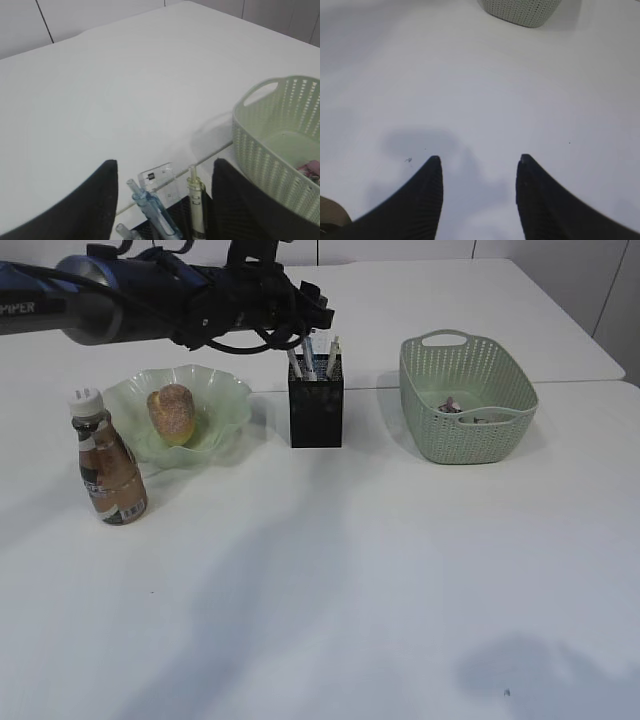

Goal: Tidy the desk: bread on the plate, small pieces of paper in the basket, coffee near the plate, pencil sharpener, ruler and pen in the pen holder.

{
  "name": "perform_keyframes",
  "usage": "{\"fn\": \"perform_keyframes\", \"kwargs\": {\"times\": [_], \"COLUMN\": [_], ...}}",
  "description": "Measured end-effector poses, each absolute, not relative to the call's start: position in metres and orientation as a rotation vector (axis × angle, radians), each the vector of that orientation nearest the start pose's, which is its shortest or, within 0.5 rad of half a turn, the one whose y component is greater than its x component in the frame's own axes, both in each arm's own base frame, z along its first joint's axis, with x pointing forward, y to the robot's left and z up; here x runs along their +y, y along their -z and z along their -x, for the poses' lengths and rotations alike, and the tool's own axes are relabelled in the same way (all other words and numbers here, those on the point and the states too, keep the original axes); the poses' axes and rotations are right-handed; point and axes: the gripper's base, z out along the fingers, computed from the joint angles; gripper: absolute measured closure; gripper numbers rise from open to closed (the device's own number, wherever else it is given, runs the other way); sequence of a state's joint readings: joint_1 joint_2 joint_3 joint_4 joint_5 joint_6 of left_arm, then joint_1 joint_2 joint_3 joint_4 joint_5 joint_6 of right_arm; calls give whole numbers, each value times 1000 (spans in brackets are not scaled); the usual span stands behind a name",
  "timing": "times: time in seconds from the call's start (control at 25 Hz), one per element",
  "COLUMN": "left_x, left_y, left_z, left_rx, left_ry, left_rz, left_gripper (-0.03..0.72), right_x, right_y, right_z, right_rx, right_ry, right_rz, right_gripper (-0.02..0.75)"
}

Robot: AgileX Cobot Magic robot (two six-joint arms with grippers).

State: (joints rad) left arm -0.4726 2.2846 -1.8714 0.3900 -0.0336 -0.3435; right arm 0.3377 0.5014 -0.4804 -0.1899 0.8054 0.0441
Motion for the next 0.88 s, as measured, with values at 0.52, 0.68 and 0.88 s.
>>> {"fn": "perform_keyframes", "kwargs": {"times": [0.52, 0.68, 0.88], "left_x": [-211, -184, -148], "left_y": [-296, -320, -349], "left_z": [-476, -472, -461], "left_rx": [1823, 1878, 1950], "left_ry": [271, 280, 244], "left_rz": [-352, -231, -123], "left_gripper": [292, 295, 300], "right_x": [17, 17, 17], "right_y": [-271, -271, -271], "right_z": [-86, -86, -86], "right_rx": [2253, 2253, 2253], "right_ry": [28, 28, 28], "right_rz": [416, 416, 416], "right_gripper": [351, 351, 351]}}
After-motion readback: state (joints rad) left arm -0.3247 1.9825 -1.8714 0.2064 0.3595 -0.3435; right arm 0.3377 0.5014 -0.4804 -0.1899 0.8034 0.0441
